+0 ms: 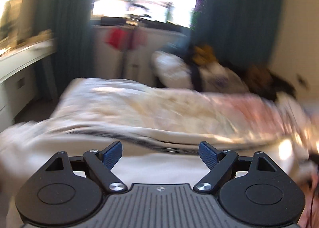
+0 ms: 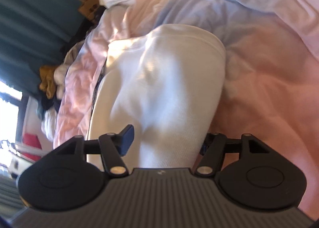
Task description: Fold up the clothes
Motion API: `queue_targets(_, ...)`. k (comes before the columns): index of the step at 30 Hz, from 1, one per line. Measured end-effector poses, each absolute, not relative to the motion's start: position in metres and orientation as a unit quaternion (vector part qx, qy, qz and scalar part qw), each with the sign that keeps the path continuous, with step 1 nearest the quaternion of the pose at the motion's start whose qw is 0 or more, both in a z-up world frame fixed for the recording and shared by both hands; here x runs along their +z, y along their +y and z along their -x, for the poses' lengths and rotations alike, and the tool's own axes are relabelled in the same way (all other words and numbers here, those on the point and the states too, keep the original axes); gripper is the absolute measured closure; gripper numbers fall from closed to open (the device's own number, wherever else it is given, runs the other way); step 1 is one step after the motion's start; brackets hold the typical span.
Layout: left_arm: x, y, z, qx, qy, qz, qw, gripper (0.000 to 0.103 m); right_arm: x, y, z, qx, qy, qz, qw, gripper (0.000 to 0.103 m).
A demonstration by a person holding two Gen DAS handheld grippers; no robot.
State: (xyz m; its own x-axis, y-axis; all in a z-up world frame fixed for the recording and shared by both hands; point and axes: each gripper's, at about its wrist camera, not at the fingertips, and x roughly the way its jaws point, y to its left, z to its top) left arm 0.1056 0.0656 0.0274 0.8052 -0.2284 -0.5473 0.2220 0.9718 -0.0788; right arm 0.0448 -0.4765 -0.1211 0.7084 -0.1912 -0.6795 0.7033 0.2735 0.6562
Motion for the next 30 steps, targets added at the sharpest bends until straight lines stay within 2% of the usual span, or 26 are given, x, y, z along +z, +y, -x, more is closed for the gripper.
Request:
queue_targets(10, -0.058, -0.078, -0.222, -0.323, 0.348, -0.159, 0.865, 0.017, -0.125, -0.476, -0.043, -0.322, 0.214, -0.546, 0.743, 0.037)
queue_targets(17, -0.108, -0.148, -0.277, -0.401, 0.391, -0.227, 0.797, 0.018, -0.128, -0.479, -0.046, -0.334, 0.191, -0.546, 0.744, 0.037)
queue_targets(20, -0.121, -0.164, -0.279, -0.412, 0.39, -0.258, 0.782, 0.029, -0.131, -0.482, -0.047, -0.338, 0.18, -0.552, 0.741, 0.037)
queue_targets(21, -0.124, -0.166, -0.28, -0.416, 0.39, -0.256, 0.781, 0.035, -0.131, -0.482, -0.048, -0.339, 0.179, -0.553, 0.74, 0.037)
queue_targets(23, -0.125, -0.166, -0.28, -0.41, 0.388, -0.246, 0.788, 0.06, -0.131, -0.483, -0.049, -0.339, 0.177, -0.556, 0.738, 0.037)
queue_targets(24, -0.125, -0.167, -0.281, -0.399, 0.387, -0.244, 0.794, 0.081, -0.132, -0.484, -0.049, -0.339, 0.176, -0.557, 0.738, 0.037)
queue_targets(27, -0.124, -0.168, -0.279, -0.388, 0.385, -0.246, 0.801, 0.092, -0.132, -0.486, -0.049, -0.338, 0.173, -0.562, 0.735, 0.037)
queue_targets(30, -0.113, -0.167, -0.275, -0.368, 0.373, -0.243, 0.816, 0.096, -0.132, -0.487, -0.047, -0.335, 0.17, -0.57, 0.73, 0.037)
